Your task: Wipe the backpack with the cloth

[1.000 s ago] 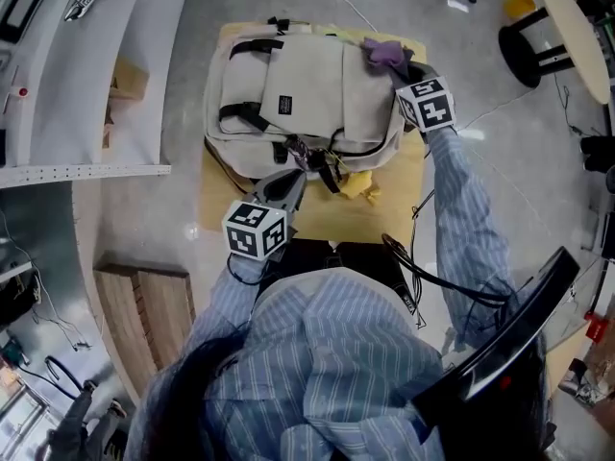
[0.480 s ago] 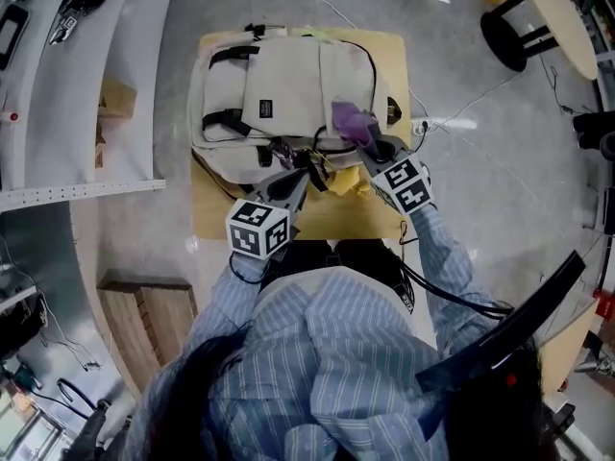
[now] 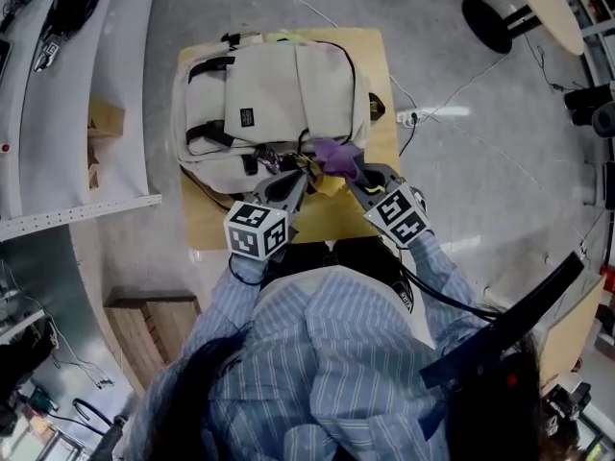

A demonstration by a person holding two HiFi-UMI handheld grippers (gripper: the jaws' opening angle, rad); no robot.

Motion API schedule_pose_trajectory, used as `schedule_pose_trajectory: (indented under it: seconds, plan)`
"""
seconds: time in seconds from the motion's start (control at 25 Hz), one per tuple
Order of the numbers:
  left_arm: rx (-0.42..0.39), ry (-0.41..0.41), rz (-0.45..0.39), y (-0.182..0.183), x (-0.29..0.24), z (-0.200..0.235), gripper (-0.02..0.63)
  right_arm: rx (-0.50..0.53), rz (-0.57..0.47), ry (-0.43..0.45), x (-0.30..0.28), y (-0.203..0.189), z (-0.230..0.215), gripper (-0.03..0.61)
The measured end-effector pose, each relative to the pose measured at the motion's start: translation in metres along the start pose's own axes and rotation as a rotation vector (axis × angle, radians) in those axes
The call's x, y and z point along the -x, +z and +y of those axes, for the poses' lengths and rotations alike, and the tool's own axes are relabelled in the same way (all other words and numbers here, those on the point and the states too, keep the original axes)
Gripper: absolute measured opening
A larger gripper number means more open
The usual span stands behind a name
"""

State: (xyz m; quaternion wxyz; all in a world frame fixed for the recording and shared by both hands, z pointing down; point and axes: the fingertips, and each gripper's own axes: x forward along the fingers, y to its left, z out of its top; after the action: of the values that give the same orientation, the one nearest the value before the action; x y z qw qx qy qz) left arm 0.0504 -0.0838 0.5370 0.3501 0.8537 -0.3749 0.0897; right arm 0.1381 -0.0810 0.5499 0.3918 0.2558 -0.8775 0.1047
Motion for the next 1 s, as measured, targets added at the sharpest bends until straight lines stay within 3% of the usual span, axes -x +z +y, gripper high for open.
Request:
schedule_pose_trajectory:
  seconds: [0.24,0.68,0.84,1.0]
  plan:
    - [0.008,0.005,0.011,-0.001,-0.002,0.002,0.023,-0.076,-0.116,-0.155,0.022,0.037,-0.088,0.041]
    - [0.023,0.038,0.013,-0.004,0.004,0.01,0.023,-0.081,-0.177,-0.406,0.012,0.09,-0.256,0.041]
    - [0.035,0.054,-0.002,-0.005,0.008,0.012,0.023,-0.106,-0.118,-0.408,-0.014,0.073,-0.269,0.041]
    - [0.049,0.071,-0.006,-0.009,0.016,0.014,0.023,-0.133,-0.077,-0.322,-0.03,0.04,-0.228,0.041]
